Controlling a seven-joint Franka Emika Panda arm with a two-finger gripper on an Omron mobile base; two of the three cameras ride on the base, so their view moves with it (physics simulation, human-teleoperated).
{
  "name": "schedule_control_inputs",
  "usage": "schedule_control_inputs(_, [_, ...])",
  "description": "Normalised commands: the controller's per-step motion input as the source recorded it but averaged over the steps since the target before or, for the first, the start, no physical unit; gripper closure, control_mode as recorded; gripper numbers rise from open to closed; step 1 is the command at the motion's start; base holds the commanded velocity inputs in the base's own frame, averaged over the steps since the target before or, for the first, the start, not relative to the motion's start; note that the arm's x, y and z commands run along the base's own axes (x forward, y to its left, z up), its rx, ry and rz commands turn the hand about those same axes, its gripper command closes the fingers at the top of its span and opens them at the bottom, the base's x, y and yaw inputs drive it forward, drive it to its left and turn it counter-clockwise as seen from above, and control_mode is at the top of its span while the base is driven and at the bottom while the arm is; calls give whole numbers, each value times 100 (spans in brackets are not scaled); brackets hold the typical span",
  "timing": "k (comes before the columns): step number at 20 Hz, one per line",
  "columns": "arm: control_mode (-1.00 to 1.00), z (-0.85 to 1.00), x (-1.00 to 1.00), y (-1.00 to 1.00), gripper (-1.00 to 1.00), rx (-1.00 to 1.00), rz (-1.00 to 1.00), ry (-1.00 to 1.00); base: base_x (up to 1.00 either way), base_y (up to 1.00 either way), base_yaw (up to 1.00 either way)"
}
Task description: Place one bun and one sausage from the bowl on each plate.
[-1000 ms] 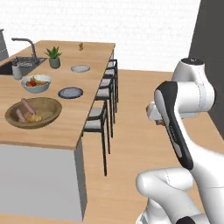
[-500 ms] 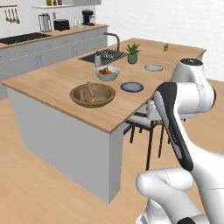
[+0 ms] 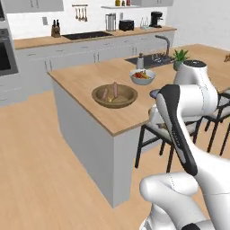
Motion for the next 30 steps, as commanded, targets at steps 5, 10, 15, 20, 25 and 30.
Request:
schedule_control_inputs(5, [100, 0, 0, 0, 100, 0, 0, 0, 1, -100, 45])
schedule_control_inputs(10, [100, 0, 0, 0, 100, 0, 0, 0, 18, -100, 34])
schedule_control_inputs(15, [100, 0, 0, 0, 100, 0, 0, 0, 34, -86, 18])
schedule_control_inputs(20, [100, 0, 0, 0, 100, 0, 0, 0, 50, -43, 25])
schedule_control_inputs(25, [100, 0, 0, 0, 100, 0, 0, 0, 51, -33, 32])
schedule_control_inputs(30, [100, 0, 0, 0, 100, 0, 0, 0, 60, -16, 1])
